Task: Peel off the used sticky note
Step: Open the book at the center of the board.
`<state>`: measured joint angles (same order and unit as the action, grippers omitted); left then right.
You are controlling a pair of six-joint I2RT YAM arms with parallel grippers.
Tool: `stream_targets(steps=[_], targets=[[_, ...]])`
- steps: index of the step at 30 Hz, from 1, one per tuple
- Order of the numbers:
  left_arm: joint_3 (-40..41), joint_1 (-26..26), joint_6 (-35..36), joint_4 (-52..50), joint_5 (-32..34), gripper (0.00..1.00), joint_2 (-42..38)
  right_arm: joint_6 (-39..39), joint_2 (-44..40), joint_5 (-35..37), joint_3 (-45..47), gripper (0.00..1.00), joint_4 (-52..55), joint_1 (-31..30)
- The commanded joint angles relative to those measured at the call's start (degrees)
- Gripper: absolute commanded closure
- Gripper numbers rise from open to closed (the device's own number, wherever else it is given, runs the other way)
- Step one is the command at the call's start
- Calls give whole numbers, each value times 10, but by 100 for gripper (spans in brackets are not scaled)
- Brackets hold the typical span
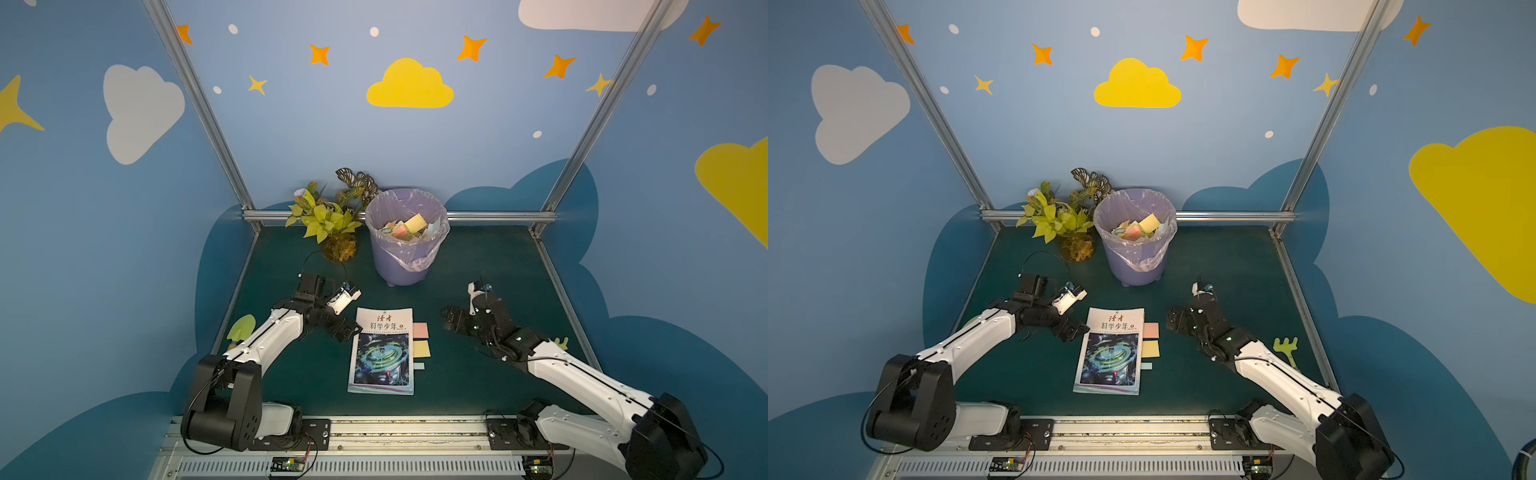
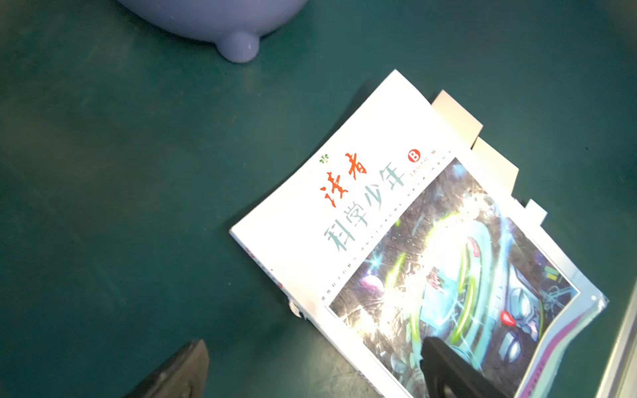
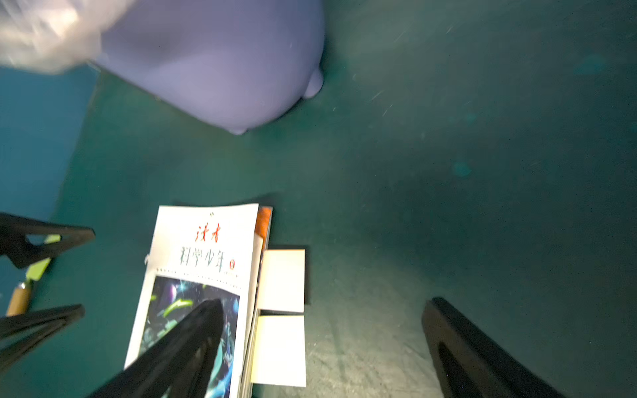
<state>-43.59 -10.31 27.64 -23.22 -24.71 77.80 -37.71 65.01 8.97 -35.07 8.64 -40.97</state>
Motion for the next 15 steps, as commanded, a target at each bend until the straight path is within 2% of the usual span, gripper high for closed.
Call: stream_targets(steps=[1,6,15], targets=[[10,-2,23,-8,-34,0,4,3,50,20,-27,4,-9,-47],[12,-2,34,-3,-36,0,26,20,161,7,-116,10,27,-81],[-6,-19,35,-17,19,6,73,4,281,-53,-160,23,-39,-107]])
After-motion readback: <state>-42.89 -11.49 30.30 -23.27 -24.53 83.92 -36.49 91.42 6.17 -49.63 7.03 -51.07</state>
